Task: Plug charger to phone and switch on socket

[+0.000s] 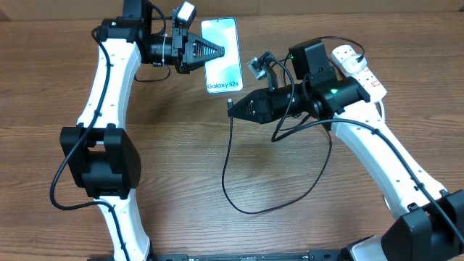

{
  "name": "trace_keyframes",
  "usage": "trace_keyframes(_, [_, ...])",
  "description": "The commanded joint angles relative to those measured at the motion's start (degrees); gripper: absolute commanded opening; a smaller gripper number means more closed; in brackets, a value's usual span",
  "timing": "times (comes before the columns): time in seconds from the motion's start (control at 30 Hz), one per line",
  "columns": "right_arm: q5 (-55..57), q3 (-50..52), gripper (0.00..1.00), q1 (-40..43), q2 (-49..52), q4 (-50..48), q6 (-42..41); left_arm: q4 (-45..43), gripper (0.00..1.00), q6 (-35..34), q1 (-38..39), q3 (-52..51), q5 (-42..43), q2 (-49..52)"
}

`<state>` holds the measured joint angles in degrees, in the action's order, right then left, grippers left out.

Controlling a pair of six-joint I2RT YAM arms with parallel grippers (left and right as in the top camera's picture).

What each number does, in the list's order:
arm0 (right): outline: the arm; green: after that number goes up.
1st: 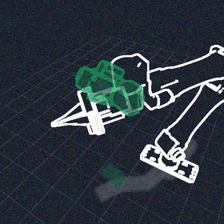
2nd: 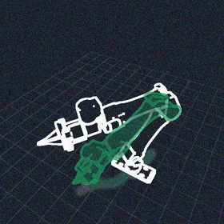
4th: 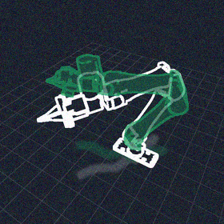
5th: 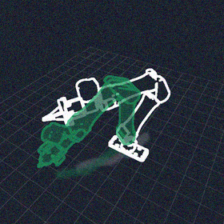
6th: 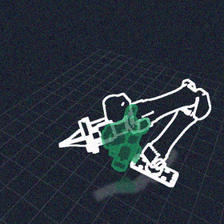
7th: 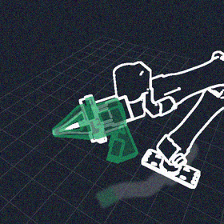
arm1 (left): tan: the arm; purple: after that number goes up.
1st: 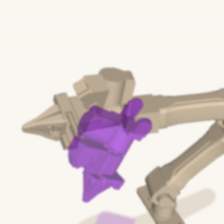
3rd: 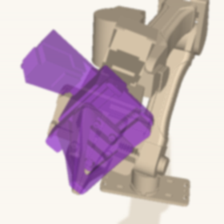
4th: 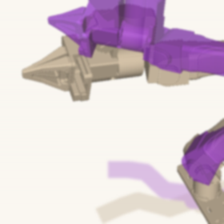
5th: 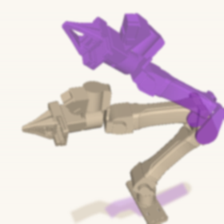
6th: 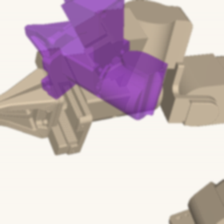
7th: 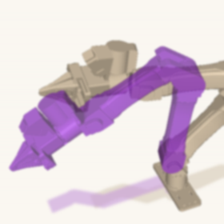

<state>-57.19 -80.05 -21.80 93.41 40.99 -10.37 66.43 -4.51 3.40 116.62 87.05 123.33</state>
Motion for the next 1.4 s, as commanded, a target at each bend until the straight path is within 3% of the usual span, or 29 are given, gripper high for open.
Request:
trace_keyframes(0.0, [-2.5,0.2,0.04,0.2,0.2,-1.9,-2.2,0.2,0.04,-0.9,0.4,0.9,3.6,-1.2])
trace_keyframes(0.57, [-4.7,3.2,0.04,0.1,0.2,-9.5,-6.8,0.4,0.04,-1.5,0.4,0.9,3.6,-1.2])
trace_keyframes(1.37, [-5.4,3.2,0.04,0.1,0.3,-10.8,-7.5,0.4,0.04,-1.5,0.5,0.9,3.6,-1.2])
